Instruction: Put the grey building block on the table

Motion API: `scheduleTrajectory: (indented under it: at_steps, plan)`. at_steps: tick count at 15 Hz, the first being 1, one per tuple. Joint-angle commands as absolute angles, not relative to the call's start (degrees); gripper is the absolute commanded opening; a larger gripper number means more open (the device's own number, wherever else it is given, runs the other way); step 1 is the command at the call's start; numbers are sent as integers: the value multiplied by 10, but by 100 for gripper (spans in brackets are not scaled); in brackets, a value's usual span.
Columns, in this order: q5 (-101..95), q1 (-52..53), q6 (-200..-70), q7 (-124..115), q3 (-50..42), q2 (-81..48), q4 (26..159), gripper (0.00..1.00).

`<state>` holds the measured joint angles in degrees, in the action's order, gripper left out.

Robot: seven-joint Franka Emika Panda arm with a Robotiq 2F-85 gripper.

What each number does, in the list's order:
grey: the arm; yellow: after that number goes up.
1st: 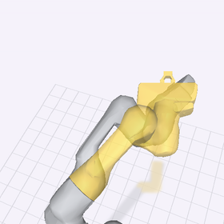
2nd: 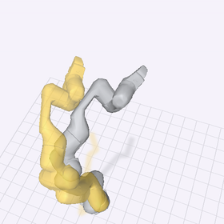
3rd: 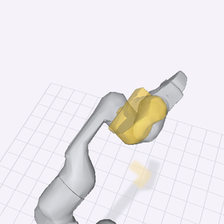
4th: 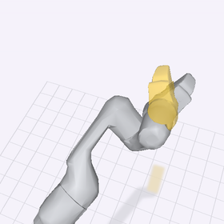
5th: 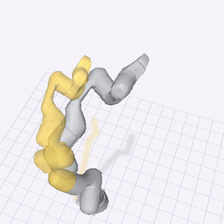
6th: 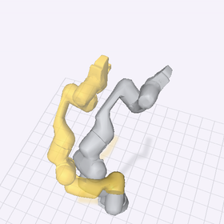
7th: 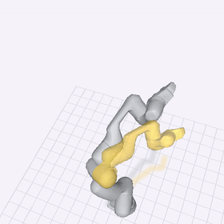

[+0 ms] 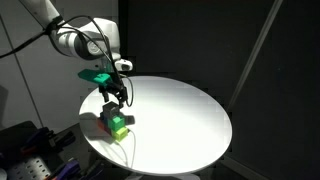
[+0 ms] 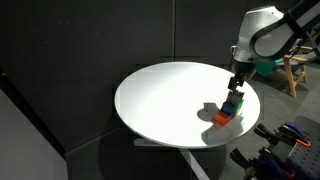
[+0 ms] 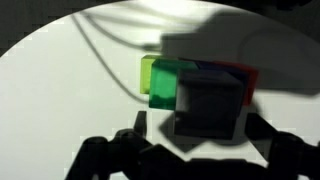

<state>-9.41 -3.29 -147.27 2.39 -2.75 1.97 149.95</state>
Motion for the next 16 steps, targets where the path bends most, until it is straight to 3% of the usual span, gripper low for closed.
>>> scheduleTrajectory:
  at_steps: [1,7,8,9,14,16]
  plan:
    - [-119,-36,-1490,4,-30,13,1505,100]
    - [-108,-34,-1498,15,-31,-3,1508,100]
    - [-103,-33,-1501,19,-31,-5,1508,75]
    - [-100,-33,-1503,20,-30,-8,1508,74]
    - [-73,-28,-1490,40,-26,3,1508,34]
    - [-61,-25,-1481,49,-24,14,1508,29]
